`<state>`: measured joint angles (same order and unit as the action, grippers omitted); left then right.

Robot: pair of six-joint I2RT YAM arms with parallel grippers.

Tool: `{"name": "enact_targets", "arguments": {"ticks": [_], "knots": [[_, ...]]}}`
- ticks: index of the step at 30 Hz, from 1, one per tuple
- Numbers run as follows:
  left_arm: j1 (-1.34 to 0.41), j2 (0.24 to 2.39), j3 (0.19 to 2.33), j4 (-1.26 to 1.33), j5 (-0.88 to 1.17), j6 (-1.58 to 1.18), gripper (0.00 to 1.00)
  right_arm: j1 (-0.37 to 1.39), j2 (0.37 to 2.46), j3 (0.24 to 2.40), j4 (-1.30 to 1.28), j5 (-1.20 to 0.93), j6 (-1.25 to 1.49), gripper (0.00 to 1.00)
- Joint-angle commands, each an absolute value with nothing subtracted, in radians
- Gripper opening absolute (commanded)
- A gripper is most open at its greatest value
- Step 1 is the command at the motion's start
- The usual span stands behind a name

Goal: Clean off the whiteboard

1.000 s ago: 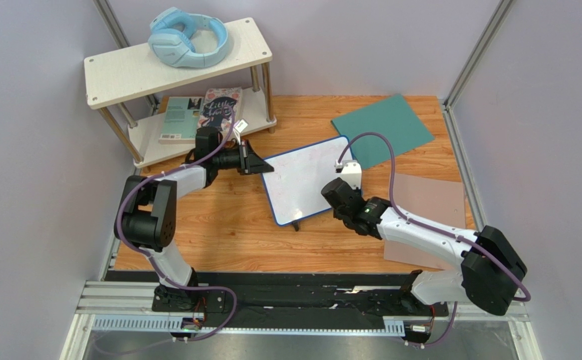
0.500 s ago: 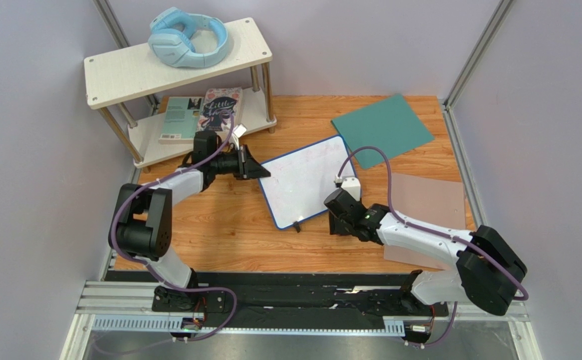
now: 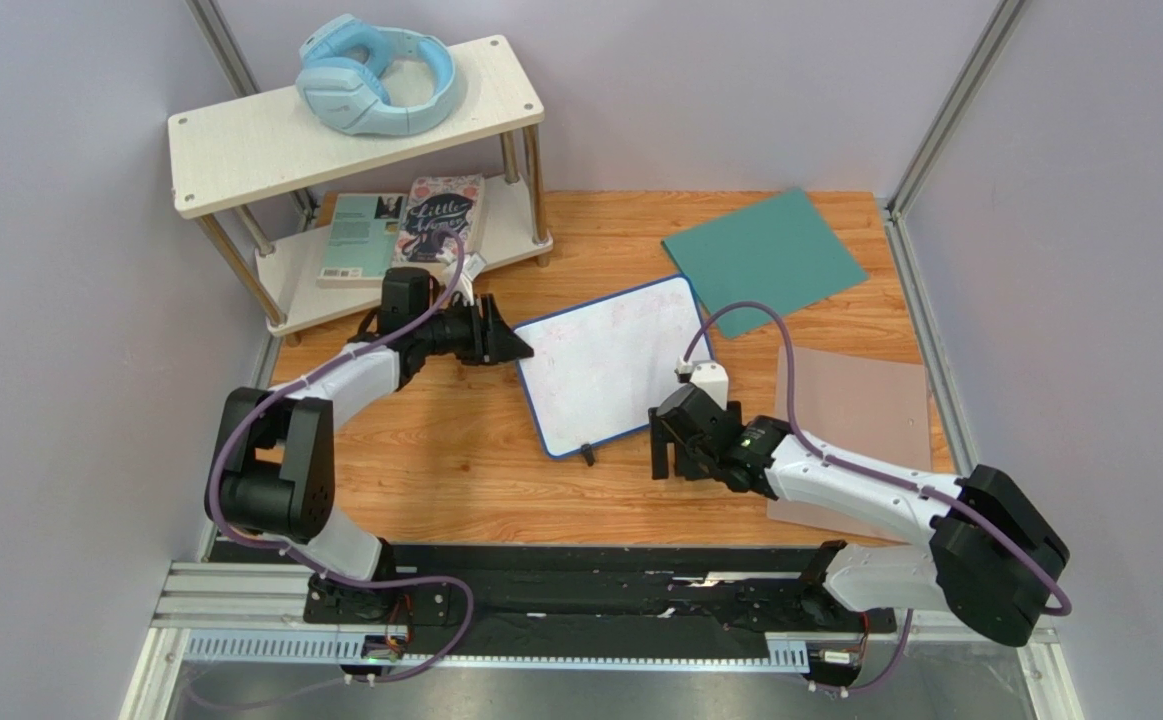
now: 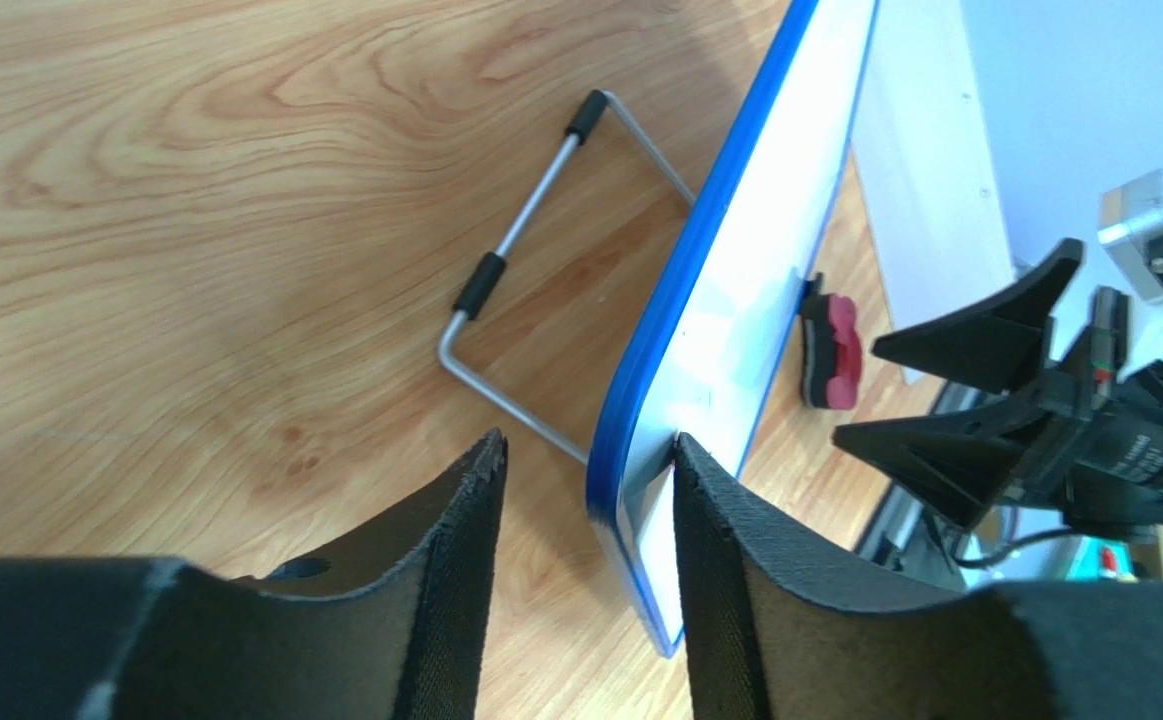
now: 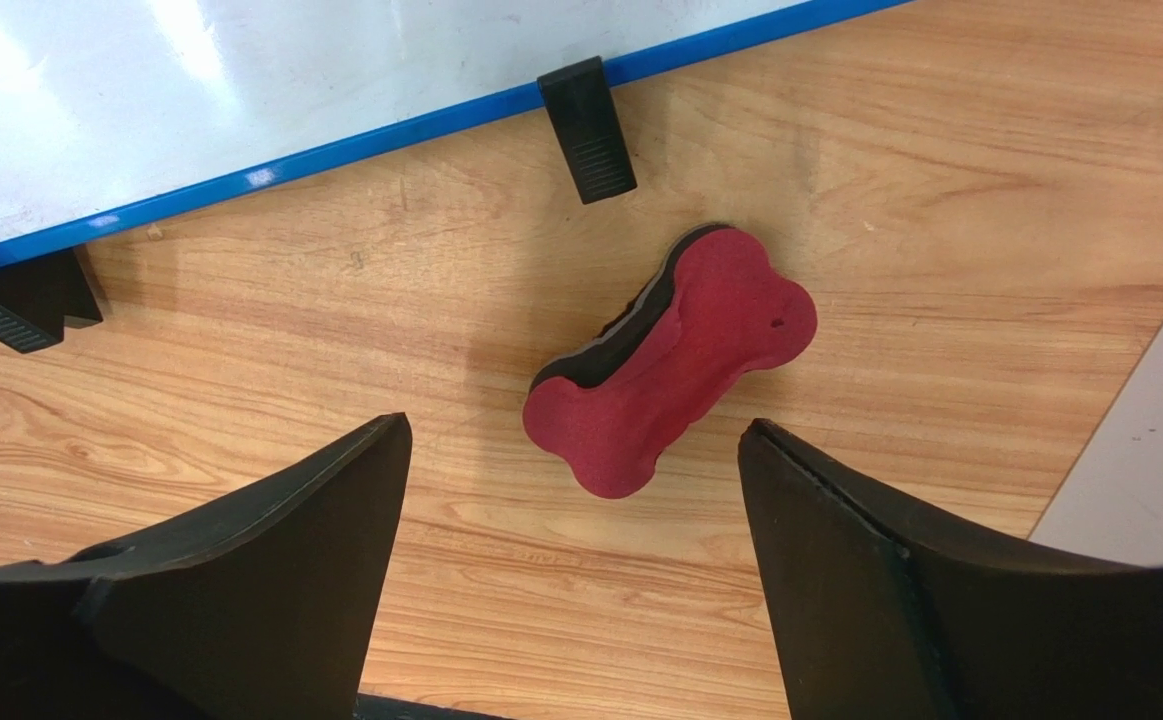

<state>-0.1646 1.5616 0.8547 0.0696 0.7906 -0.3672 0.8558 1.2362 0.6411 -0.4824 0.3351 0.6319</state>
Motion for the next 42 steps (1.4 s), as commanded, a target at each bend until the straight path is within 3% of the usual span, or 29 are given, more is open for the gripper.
{"name": "enact_targets", "arguments": {"ticks": [1,10,18,31,36,41,42], "knots": [[-0.156,1.485,0.847,0.025,0.680,-0.318,0.52,0.851,1.219,0.666,-0.486,0.408,0.621,0.84],[-0.156,1.407,0.910,-0.129,0.606,-0.288,0.56,0.758,1.362,0.750,-0.358,0.393,0.497,0.79],[-0.155,1.318,0.954,-0.267,0.592,-0.259,0.56,0.750,1.529,0.816,-0.268,0.330,0.407,0.60],[-0.155,1.197,0.957,-0.362,0.566,-0.255,0.56,0.759,1.494,0.752,-0.219,0.131,0.377,0.50],[-0.155,1.166,0.969,-0.409,0.539,-0.261,0.60,0.827,1.434,0.721,-0.242,0.113,0.384,0.52],[-0.155,1.166,1.023,-0.491,0.519,-0.265,0.67,0.879,1.349,0.696,-0.293,0.172,0.417,0.68],[-0.155,1.166,1.032,-0.503,0.517,-0.264,0.73,0.879,1.326,0.690,-0.305,0.178,0.422,0.71]]}}
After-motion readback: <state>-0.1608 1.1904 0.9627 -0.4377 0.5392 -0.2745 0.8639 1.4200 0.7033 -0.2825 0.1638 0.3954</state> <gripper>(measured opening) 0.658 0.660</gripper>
